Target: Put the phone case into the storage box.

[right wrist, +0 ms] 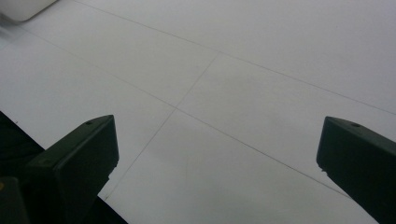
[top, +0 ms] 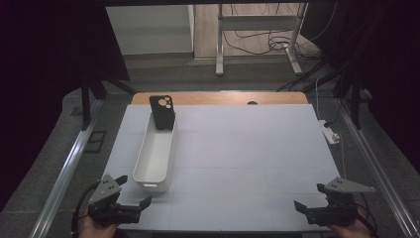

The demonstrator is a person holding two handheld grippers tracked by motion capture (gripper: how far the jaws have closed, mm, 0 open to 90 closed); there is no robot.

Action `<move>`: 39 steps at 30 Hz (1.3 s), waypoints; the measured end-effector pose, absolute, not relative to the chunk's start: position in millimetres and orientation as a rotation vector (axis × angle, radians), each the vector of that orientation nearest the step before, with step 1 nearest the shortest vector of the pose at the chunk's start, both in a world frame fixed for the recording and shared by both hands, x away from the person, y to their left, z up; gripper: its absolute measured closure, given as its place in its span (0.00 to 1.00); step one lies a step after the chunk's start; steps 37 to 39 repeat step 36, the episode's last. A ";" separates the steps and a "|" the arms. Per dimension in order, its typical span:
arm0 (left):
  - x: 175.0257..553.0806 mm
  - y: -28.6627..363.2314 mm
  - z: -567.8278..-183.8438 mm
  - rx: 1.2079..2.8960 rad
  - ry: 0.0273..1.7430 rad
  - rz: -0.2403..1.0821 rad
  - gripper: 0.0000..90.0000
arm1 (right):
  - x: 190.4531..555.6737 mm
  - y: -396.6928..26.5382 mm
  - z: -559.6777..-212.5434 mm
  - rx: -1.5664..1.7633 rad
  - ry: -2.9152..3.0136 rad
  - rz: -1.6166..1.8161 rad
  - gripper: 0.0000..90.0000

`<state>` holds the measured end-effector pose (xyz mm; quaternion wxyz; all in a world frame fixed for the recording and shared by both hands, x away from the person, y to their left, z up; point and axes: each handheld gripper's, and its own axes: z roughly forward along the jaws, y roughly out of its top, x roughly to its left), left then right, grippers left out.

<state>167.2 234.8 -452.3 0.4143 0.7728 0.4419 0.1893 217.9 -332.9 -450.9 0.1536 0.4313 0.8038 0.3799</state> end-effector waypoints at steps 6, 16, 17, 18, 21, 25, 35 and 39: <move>163.5 235.6 -455.2 1.948 1.121 0.478 0.00 | 218.0 -332.9 -451.1 1.237 2.307 1.089 0.00; 159.3 237.3 -460.7 1.973 1.139 0.474 0.00 | 218.2 -332.8 -451.0 1.237 2.312 1.084 0.00; 159.0 237.3 -461.5 1.974 1.141 0.471 0.00 | 218.1 -332.8 -451.0 1.239 2.311 1.086 0.00; 158.7 237.4 -462.0 1.978 1.143 0.471 0.00 | 218.1 -332.8 -451.0 1.239 2.310 1.086 0.00; 158.3 236.8 -462.7 1.984 1.143 0.475 0.00 | 218.3 -332.8 -451.0 1.238 2.313 1.085 0.00; 158.8 235.6 -463.2 1.999 1.146 0.480 0.00 | 218.2 -332.7 -450.9 1.238 2.312 1.086 0.00; 161.3 231.1 -464.4 2.043 1.151 0.482 0.00 | 218.3 -332.6 -451.4 1.232 2.315 1.085 0.00; 161.3 231.1 -464.4 2.043 1.151 0.482 0.00 | 218.5 -332.7 -451.5 1.233 2.316 1.084 0.00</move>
